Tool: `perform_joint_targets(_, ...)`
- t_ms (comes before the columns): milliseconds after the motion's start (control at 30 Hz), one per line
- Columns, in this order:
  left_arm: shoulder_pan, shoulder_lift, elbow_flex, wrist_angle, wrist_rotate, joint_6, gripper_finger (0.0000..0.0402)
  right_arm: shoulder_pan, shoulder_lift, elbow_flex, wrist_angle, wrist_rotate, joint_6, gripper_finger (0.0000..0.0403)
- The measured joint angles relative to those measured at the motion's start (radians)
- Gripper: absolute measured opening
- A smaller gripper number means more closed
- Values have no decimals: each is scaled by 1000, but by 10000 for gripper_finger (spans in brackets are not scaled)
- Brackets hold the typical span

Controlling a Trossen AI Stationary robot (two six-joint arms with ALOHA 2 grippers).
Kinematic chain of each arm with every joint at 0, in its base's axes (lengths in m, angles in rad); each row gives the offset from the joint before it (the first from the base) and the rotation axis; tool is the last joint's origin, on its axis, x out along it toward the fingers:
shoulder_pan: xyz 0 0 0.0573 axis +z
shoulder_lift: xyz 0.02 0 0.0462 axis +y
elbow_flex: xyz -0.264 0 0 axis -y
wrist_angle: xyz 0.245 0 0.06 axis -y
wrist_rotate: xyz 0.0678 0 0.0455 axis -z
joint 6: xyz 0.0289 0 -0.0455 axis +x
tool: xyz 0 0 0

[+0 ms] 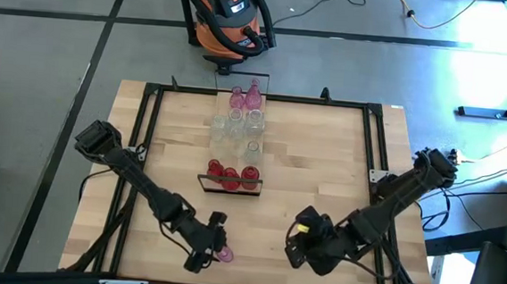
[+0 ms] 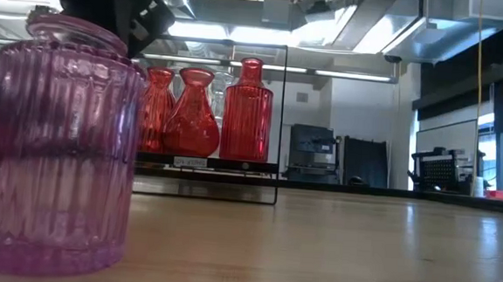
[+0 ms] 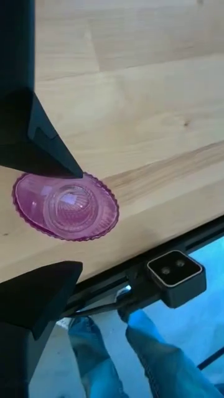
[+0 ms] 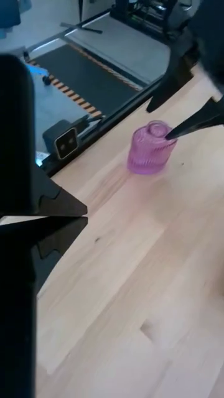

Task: Sort vases onto shelf
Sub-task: Put the purple vase on the shelf

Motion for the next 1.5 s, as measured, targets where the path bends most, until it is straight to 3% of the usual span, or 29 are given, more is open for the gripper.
perform_joint_targets(367, 3, 0, 0, 28, -49, 48, 222, -3, 0, 0, -35, 1, -1, 1)
perform_joint_targets(767, -3, 79, 0, 95, 18, 29, 222, -3, 0, 0, -54, -2, -2, 1)
perform_joint_targets(1067, 20, 78, 0, 70, -18, 22, 222, -2, 0, 0, -58, -2, -2, 1)
perform_joint_targets(1500, 19, 71, 2, 47, -59, -17, 144, -3, 0, -1, -88, -3, -9, 1)
